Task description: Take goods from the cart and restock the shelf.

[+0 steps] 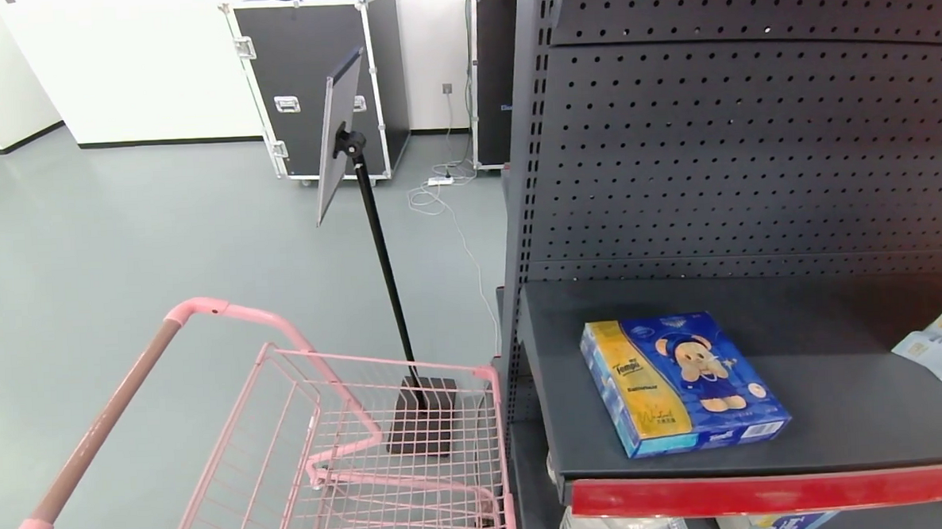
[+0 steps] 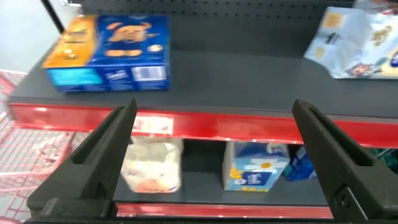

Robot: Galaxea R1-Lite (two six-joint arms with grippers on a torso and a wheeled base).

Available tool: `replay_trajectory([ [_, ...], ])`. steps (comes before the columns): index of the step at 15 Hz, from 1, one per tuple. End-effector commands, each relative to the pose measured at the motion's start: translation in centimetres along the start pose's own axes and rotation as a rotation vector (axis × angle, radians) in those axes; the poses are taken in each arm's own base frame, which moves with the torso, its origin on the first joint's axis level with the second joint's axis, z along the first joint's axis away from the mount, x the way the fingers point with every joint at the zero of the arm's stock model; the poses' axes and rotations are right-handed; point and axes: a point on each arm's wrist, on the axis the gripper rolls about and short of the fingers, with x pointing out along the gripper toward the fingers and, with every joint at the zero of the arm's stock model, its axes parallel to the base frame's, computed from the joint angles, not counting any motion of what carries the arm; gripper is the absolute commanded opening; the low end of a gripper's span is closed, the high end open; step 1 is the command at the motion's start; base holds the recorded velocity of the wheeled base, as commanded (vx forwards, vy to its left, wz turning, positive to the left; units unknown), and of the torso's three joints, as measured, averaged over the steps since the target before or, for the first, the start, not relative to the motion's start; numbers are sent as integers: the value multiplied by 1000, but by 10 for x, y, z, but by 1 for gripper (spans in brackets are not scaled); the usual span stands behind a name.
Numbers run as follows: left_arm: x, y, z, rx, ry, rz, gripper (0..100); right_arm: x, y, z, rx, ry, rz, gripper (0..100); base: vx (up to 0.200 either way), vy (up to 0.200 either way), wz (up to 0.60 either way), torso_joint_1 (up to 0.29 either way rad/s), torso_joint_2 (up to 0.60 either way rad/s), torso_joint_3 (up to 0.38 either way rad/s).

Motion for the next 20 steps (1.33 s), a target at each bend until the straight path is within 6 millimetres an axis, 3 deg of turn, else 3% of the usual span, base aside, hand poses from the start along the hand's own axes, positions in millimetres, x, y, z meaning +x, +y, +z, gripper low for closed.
replay_trajectory([
  [1, 1, 0, 0, 2, 2, -2, 0, 0, 0, 0, 0, -1, -1, 100, 0, -200, 0, 27, 7, -7],
  [20, 0, 0, 1, 5, 0, -6, 0, 0, 0, 0, 0, -1, 2, 100, 0, -200, 0, 1, 4, 5],
])
